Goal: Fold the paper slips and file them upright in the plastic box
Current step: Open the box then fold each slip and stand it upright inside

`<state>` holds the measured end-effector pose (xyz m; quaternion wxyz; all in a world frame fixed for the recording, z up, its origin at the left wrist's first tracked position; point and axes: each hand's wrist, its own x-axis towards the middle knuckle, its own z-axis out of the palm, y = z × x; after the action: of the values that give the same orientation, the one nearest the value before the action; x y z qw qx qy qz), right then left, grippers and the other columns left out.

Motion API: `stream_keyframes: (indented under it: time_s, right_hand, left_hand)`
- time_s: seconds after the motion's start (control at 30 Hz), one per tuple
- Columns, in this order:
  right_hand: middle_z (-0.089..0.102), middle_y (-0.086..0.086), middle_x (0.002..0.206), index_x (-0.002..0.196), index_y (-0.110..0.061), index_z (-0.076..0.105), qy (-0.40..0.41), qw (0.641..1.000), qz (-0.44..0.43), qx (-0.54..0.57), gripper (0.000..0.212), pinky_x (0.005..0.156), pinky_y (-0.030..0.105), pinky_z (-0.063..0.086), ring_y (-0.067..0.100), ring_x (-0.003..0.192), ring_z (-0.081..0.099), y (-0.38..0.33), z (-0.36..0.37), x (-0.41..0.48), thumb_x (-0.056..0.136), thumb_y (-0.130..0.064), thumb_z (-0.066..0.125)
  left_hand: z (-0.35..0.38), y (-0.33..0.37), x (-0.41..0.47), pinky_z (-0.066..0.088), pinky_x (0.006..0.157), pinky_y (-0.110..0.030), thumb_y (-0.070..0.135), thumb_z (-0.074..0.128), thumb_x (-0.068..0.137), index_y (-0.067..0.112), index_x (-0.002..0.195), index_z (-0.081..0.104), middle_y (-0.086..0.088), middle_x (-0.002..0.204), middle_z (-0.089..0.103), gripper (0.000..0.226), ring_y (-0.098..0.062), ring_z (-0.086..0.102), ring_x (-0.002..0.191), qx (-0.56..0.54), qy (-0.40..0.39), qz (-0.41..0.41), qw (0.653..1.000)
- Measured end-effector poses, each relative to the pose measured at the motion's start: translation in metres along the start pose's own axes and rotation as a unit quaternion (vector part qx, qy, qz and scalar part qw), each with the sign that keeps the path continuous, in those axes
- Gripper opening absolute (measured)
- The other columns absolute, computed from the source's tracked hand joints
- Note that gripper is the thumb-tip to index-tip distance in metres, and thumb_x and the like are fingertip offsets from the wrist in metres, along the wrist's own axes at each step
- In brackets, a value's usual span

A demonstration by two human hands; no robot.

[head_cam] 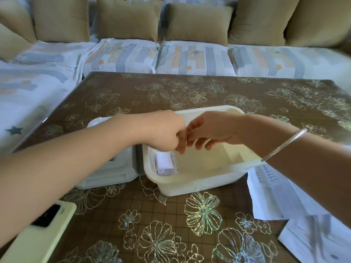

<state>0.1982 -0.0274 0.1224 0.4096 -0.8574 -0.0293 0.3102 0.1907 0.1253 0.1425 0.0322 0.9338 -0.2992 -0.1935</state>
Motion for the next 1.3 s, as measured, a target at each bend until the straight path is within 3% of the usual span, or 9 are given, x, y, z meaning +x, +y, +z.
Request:
stream_keyframes:
  time_s: [0.07,0.3,0.4,0.5,0.7,0.8,1.0,1.2,1.3]
  right_hand:
    - [0.066,-0.002,0.072,0.084,-0.013,0.066,0.068,0.997,-0.025,0.001,0.007,0.042,0.016,0.04,0.006,0.05,0.052,0.002,-0.003,-0.026,0.09,-0.01,0.063]
    - [0.068,0.003,0.065,0.086,-0.007,0.064,0.302,0.936,-0.12,0.134,0.003,0.035,0.022,0.036,0.014,0.044,0.05,0.067,-0.008,-0.14,0.089,-0.008,0.064]
    - [0.067,-0.002,0.063,0.081,-0.018,0.062,0.412,0.901,-0.083,0.105,0.012,0.04,0.026,0.04,0.014,0.046,0.056,0.13,0.018,-0.166,0.089,-0.01,0.065]
    - [0.066,-0.011,0.079,0.081,-0.029,0.062,0.52,0.843,-0.017,-0.136,0.013,0.061,0.033,0.048,0.016,0.076,0.062,0.196,0.058,-0.173,0.084,-0.018,0.068]
    - [0.03,0.004,0.155,0.146,-0.018,0.036,0.499,0.806,0.098,-0.303,0.061,0.118,0.041,0.02,0.021,0.146,0.022,0.277,0.084,-0.204,0.093,-0.044,0.049]
    - [0.038,0.003,0.151,0.147,-0.016,0.036,0.485,0.818,0.103,-0.293,0.063,0.12,0.038,0.008,0.013,0.143,0.026,0.288,0.088,-0.21,0.093,-0.047,0.042]
    - [0.074,0.0,0.101,0.102,-0.015,0.073,0.56,0.762,-0.018,-0.323,0.019,0.109,0.04,0.036,0.014,0.103,0.068,0.286,0.101,-0.21,0.084,-0.018,0.073]
    - [0.072,-0.011,0.096,0.097,-0.021,0.072,0.538,0.8,-0.122,-0.236,0.015,0.099,0.023,0.04,0.005,0.093,0.064,0.276,0.118,-0.212,0.087,-0.026,0.063]
    - [0.071,-0.015,0.095,0.1,-0.022,0.072,0.524,0.821,-0.146,-0.171,0.017,0.088,0.024,0.048,0.004,0.092,0.064,0.261,0.132,-0.212,0.088,-0.03,0.062]
  left_hand:
    - [0.0,0.011,-0.006,0.051,0.076,-0.028,0.005,0.045,0.087,0.031,0.09,0.078,0.016,0.09,0.07,0.042,-0.002,0.06,0.079,-0.043,0.07,0.004,0.997]
    - [0.04,0.074,-0.036,0.032,0.056,-0.014,0.005,0.045,0.084,0.027,0.075,0.075,0.017,0.073,0.065,0.039,0.007,0.05,0.056,-0.174,0.375,0.083,0.907]
    - [0.079,0.117,-0.034,0.028,0.053,-0.006,0.002,0.049,0.088,0.026,0.081,0.075,0.022,0.068,0.057,0.036,0.01,0.049,0.057,-0.214,0.298,0.152,0.918]
    - [0.125,0.155,-0.021,0.036,0.062,-0.006,0.005,0.049,0.093,0.024,0.097,0.075,0.023,0.078,0.058,0.033,0.013,0.052,0.068,-0.244,0.163,0.189,0.937]
    - [0.183,0.187,0.004,0.032,0.112,-0.024,0.01,0.045,0.096,0.032,0.129,0.06,0.016,0.14,0.051,0.042,-0.002,0.039,0.133,-0.221,0.107,0.198,0.949]
    - [0.191,0.191,0.009,0.023,0.117,-0.024,0.011,0.046,0.096,0.033,0.138,0.051,0.016,0.149,0.042,0.048,-0.002,0.031,0.139,-0.189,0.111,0.188,0.957]
    - [0.182,0.188,0.015,0.025,0.11,-0.02,0.013,0.046,0.098,0.032,0.143,0.045,0.015,0.147,0.044,0.049,-0.004,0.034,0.138,-0.197,0.102,0.158,0.962]
    - [0.186,0.192,-0.005,0.016,0.109,-0.017,0.024,0.062,0.092,0.036,0.148,0.034,0.019,0.153,0.029,0.064,-0.001,0.024,0.14,-0.159,0.158,0.167,0.96]
    - [0.196,0.185,-0.028,0.029,0.106,-0.016,0.027,0.073,0.083,0.033,0.132,0.056,0.018,0.137,0.048,0.052,0.0,0.04,0.128,-0.143,0.249,0.181,0.941]
